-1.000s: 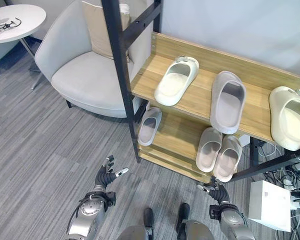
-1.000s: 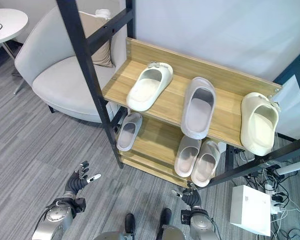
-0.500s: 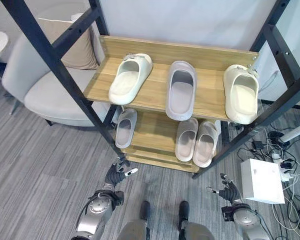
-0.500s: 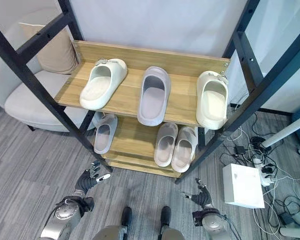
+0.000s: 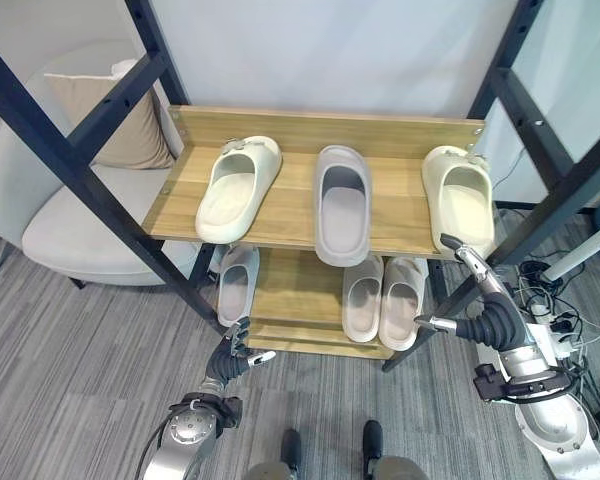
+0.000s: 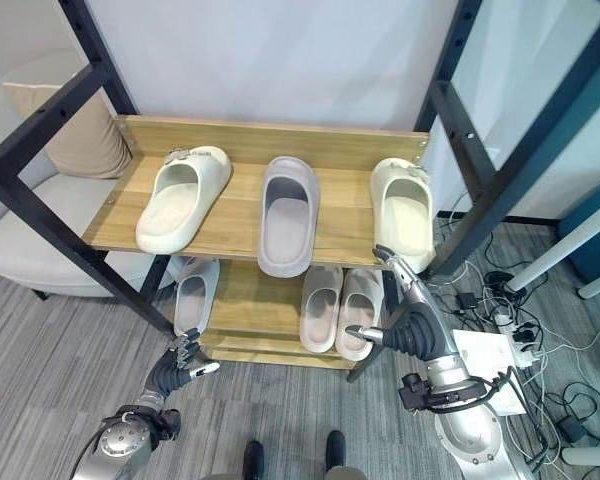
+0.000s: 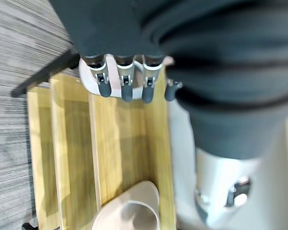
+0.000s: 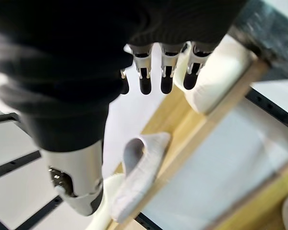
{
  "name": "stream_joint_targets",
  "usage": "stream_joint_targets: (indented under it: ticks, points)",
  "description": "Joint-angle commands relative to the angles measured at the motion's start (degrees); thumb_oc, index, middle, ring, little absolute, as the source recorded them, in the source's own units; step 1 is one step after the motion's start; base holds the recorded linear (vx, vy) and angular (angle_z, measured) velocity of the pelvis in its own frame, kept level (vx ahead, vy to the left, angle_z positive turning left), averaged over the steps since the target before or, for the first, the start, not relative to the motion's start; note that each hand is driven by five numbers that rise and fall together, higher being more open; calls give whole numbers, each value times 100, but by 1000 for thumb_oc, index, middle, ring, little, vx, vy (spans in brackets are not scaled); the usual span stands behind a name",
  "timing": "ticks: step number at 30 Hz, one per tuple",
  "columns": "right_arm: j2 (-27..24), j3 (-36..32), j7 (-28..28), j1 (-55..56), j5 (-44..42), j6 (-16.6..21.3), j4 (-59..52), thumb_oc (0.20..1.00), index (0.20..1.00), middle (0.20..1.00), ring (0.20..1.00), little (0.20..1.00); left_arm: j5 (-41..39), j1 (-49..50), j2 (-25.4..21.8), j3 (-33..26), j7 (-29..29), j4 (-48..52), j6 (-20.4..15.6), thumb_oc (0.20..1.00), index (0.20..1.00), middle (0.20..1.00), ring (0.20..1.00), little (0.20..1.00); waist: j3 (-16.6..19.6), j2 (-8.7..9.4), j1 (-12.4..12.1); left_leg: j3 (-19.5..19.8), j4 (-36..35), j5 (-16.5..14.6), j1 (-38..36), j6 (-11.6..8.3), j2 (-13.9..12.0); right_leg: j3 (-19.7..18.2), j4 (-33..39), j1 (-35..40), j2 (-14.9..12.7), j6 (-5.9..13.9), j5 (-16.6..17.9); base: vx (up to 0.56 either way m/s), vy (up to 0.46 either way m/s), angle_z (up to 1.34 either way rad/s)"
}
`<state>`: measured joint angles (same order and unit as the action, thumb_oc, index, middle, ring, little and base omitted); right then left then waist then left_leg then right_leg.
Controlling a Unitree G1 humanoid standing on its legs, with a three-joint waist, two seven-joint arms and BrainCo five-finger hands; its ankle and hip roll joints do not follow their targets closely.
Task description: Arrange the slippers neatly on the shoe rack.
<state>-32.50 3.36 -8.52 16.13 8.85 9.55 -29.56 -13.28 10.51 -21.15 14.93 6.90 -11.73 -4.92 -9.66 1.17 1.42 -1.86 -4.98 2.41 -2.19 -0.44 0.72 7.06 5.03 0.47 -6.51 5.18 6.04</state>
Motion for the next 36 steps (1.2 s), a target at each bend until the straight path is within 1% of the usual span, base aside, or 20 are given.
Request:
stream_joint_targets:
  ticks: [1,2,3,6,7,8,9,11,12,14,15,17,21,26,29,30,31,34,35,36]
  points:
    - [-230,-286,-415,-628,102,455,-264,1000,1000,1000,1000,1000,96,-255,-11,72,52,-135,-395,1000,1000,1000,1000,1000,166,4,7,109,-2,-469,-73,-93,-293,51,-48,419,-53,272,-678,45,26,-13]
    - [-194,-243,-790,-1238,609,311,-201,1000,1000,1000,1000,1000,12,-255,28,132,104,-93,-402,1000,1000,1000,1000,1000,227,-2,-66,132,-2,-487,-88,-75,-289,65,-43,441,-58,263,-684,27,13,-8]
    - [-193,-226,-802,-1261,619,312,-184,1000,1000,1000,1000,1000,12,-258,28,123,105,-91,-400,1000,1000,1000,1000,1000,221,0,-58,132,-2,-488,-89,-75,-289,66,-44,442,-58,263,-685,30,21,-10]
    - [-289,-73,-1101,-2005,1079,24,280,1000,1000,1000,1000,1000,-62,-184,36,132,130,-4,-402,1000,1000,1000,1000,1000,269,9,-210,189,-2,-493,-91,-67,-266,110,-42,465,-61,254,-683,0,0,0]
    - [-294,-36,-1125,-2059,1088,34,328,1000,1000,1000,1000,1000,-63,-187,40,113,130,1,-399,1000,1000,1000,1000,1000,258,9,-192,190,-2,-493,-91,-66,-266,111,-43,465,-61,255,-684,23,9,5]
    - [-343,25,-1218,-2436,1212,-126,661,1000,1000,1000,1000,1000,-102,-90,39,67,124,77,-418,1000,1000,1000,1000,1000,281,18,-296,232,-2,-492,-88,-65,-252,141,-45,476,-64,247,-680,14,4,5]
    - [-342,45,-1229,-2464,1214,-121,684,1000,1000,1000,1000,1000,-102,-89,39,54,124,81,-416,1000,1000,1000,1000,1000,274,20,-284,234,-2,-492,-89,-65,-252,143,-46,477,-64,247,-681,20,18,10]
    - [-478,237,-1347,-3060,1223,-333,1311,1000,1000,1000,1000,1000,-184,-2,25,-18,130,111,-442,1000,1000,1000,1000,1000,270,51,-460,304,-2,-480,-82,-70,-227,191,-47,497,-69,242,-673,10,11,17]
    - [-481,270,-1366,-3106,1223,-321,1354,1000,1000,1000,1000,1000,-185,-2,30,-34,129,116,-440,1000,1000,1000,1000,1000,260,49,-443,307,-2,-480,-84,-70,-226,193,-47,500,-70,242,-674,8,0,19]
    - [-613,384,-1387,-3425,1245,-420,1749,1000,1000,1000,1000,1000,-257,78,1,-67,88,136,-453,1000,1000,1000,1000,1000,245,75,-563,359,-2,-468,-69,-71,-209,232,-48,519,-72,235,-682,16,0,23]
    - [-836,558,-1405,-3822,1314,-569,2293,1000,1000,1000,1000,1000,-336,162,-48,-114,39,156,-487,1000,1000,1000,1000,1000,218,122,-741,449,-2,-455,-49,-75,-179,307,-50,546,-78,233,-691,28,-7,38]
    - [-925,641,-1424,-4012,1350,-624,2631,1000,1000,1000,1000,1000,-359,227,-75,-150,-17,182,-504,1000,1000,1000,1000,1000,191,141,-834,515,-2,-445,-36,-74,-158,378,-54,568,-80,236,-699,27,-4,41]
    - [-905,870,-1457,-4391,1353,-733,3279,1000,1000,1000,1000,1000,-393,298,-153,-147,-119,180,-523,1000,1000,1000,1000,1000,153,174,-1053,648,-2,-445,-17,-70,-121,495,-69,606,-97,231,-721,21,0,23]
    - [-905,1141,-1419,-4699,1569,-838,3801,1000,1000,1000,1000,1000,-395,342,-176,-175,-169,151,-544,1000,1000,1000,1000,1000,147,212,-1242,749,0,-445,2,-60,-86,600,-48,647,-103,239,-730,37,10,14]
    - [-932,1551,-1489,-5210,1787,-1042,4706,1000,1000,1000,1000,1000,-400,352,-254,-102,-184,196,-567,1000,1000,1000,1000,1000,140,253,-1393,831,0,-436,35,-67,-60,684,-37,658,-102,246,-732,33,8,15]
    - [-932,1551,-1489,-5210,1787,-1042,4706,1000,1000,1000,1000,1000,-400,352,-254,-102,-184,196,-567,1000,1000,1000,1000,1000,140,253,-1393,831,0,-436,35,-67,-60,684,-37,658,-102,246,-732,12,6,6]
    - [-879,1738,-1544,-5493,1794,-1138,5193,1000,1000,1000,1000,1000,-407,331,-287,-37,-170,165,-572,1000,1000,1000,1000,1000,131,266,-1447,859,3,-426,53,-71,-59,708,-35,653,-98,247,-727,4,5,7]
    - [-847,1990,-1599,-5899,1812,-1250,5860,1000,1000,1000,1000,1000,-468,294,-331,-6,-164,166,-590,1000,1000,1000,1000,1000,116,277,-1492,902,3,-421,75,-73,-48,724,-28,648,-96,244,-730,-2,3,11]
    - [-802,2053,-1619,-5992,1818,-1268,6046,489,489,489,489,489,-487,284,-342,-2,-158,157,-597,1000,1000,1000,1000,1000,113,276,-1500,911,2,-421,81,-74,-43,728,-26,649,-93,245,-731,2,3,11]
    - [-787,2088,-1623,-6061,1828,-1306,6227,200,200,200,200,200,-503,280,-361,2,-152,152,-594,1000,1000,1000,1000,1000,120,273,-1517,920,3,-419,84,-76,-36,745,-27,655,-91,246,-733,8,4,9]
